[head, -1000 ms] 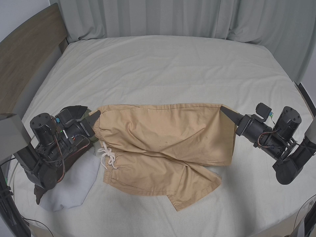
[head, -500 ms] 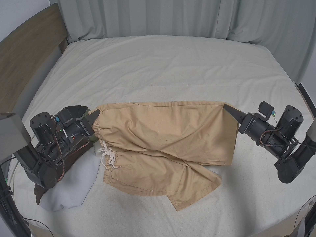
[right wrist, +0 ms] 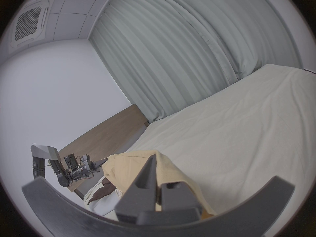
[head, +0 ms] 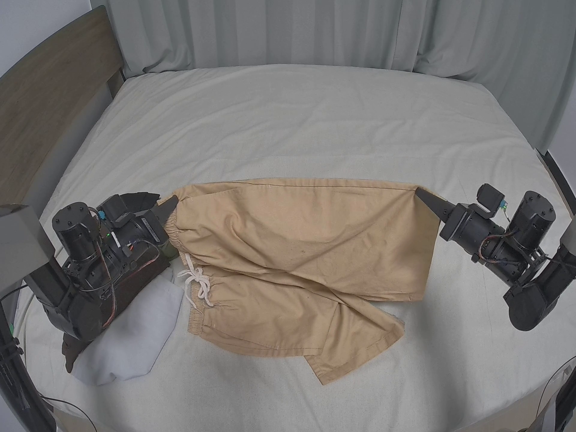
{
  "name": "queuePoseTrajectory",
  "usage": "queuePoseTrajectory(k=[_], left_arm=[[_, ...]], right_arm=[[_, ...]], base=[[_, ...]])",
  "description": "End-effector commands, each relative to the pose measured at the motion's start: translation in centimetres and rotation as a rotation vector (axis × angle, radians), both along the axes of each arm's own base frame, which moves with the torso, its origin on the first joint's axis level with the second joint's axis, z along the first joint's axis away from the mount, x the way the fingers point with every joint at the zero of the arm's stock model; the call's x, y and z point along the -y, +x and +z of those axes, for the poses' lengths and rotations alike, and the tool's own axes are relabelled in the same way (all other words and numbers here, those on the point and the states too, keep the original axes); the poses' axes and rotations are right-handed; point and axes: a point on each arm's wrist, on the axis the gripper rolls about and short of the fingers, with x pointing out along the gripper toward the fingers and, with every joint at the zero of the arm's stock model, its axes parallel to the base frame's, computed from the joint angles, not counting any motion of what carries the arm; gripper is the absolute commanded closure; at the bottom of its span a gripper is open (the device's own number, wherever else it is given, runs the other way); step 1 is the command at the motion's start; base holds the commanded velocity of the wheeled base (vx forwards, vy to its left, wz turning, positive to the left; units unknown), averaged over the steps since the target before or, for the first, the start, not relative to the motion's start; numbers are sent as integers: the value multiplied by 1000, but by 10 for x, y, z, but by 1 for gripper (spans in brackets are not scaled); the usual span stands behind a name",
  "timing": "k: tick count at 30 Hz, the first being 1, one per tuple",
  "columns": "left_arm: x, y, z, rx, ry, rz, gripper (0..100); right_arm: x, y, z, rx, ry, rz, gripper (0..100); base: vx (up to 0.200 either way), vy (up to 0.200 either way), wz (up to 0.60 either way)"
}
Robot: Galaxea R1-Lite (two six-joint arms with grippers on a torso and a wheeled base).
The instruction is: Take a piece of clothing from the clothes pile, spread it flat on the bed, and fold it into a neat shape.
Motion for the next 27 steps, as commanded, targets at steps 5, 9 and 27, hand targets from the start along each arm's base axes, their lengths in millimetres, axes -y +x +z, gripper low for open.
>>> queuePoseTrajectory(k=[5,9,27], left_arm=[[-2,2,0,4,0,8,100],[-3,2,1,7,-1,10,100],[-9,4,2,14,-1,28,100]], right_arm=[[4,3,0,2,0,-16,100],[6,4,-1,0,-2,-22,100],[9,5,-3,5,-20,-34,100]], base=[[0,0,0],[0,0,0],[0,0,0]])
